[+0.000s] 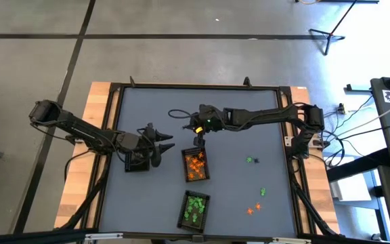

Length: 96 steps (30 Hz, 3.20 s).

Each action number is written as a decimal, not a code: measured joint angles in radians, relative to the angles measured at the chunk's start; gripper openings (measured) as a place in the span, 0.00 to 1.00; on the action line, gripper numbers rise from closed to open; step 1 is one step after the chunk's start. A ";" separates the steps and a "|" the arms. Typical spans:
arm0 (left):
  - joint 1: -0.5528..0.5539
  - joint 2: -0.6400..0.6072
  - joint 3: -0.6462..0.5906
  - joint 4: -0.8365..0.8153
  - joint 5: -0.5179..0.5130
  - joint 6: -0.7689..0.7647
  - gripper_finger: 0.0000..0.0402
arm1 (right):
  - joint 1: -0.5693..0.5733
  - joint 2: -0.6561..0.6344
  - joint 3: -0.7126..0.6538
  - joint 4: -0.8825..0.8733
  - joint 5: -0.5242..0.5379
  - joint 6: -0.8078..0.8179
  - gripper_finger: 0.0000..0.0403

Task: Sort Halloween decoration
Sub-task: Put the black spider toy into the top left black basket

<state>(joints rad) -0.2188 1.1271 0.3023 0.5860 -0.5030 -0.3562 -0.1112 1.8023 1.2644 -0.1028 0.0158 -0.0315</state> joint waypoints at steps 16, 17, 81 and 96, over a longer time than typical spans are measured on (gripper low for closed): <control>0.041 0.000 0.000 0.044 -0.001 0.026 0.42 | 0.000 0.000 0.000 0.000 -0.002 -0.011 0.00; 0.044 0.000 0.000 0.044 0.000 0.026 0.42 | 0.000 0.000 0.000 0.000 -0.002 -0.016 0.00; 0.217 0.193 0.090 0.165 0.102 0.075 0.58 | 0.000 0.000 0.001 0.117 -0.089 -0.048 0.00; 0.217 0.189 0.101 0.132 0.067 0.078 0.30 | 0.000 0.000 0.001 0.084 -0.089 -0.056 0.00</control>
<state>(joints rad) -0.0021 1.3163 0.4030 0.7175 -0.4363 -0.2787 -0.1111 1.8023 1.2652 -0.0185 -0.0731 -0.0875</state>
